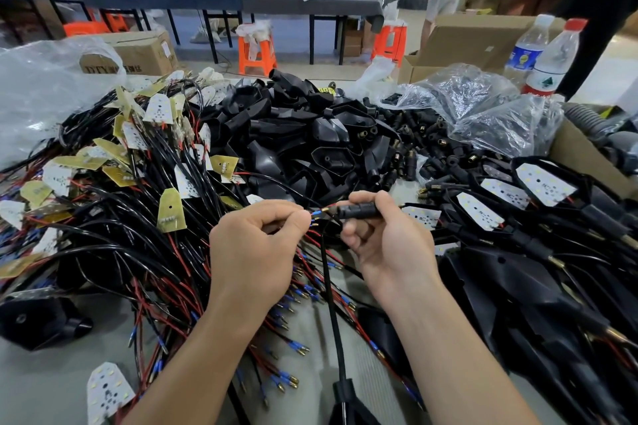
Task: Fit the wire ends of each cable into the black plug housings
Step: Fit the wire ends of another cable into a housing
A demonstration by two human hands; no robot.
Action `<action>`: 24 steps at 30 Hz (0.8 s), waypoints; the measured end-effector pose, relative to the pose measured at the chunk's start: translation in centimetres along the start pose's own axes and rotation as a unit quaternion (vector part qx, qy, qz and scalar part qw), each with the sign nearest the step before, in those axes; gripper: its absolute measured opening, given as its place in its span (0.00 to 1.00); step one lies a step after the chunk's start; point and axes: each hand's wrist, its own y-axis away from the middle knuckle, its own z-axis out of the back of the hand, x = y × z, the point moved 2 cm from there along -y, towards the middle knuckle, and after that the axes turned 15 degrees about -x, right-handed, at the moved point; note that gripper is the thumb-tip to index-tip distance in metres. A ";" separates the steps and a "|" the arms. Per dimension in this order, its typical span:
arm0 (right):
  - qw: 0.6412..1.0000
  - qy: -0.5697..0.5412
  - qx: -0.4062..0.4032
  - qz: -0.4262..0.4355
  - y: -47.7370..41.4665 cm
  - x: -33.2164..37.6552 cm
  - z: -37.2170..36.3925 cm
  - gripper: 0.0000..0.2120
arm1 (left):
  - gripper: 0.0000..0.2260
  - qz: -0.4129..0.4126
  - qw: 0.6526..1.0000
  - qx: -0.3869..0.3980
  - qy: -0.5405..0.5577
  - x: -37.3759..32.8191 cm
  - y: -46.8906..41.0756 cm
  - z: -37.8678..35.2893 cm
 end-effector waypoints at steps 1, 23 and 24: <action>1.000 -0.003 -0.001 0.001 0.0 0.1 0.0 0.20 | 0.15 0.002 1.000 0.003 0.002 0.1 0.0 0.0; 0.994 0.083 0.070 0.032 0.6 -0.1 -0.4 0.17 | 0.13 0.052 0.995 0.076 0.047 0.8 0.0 -0.4; 0.992 0.095 0.073 0.033 0.7 -0.1 -0.4 0.16 | 0.12 0.065 0.993 0.080 0.048 0.9 0.0 -0.4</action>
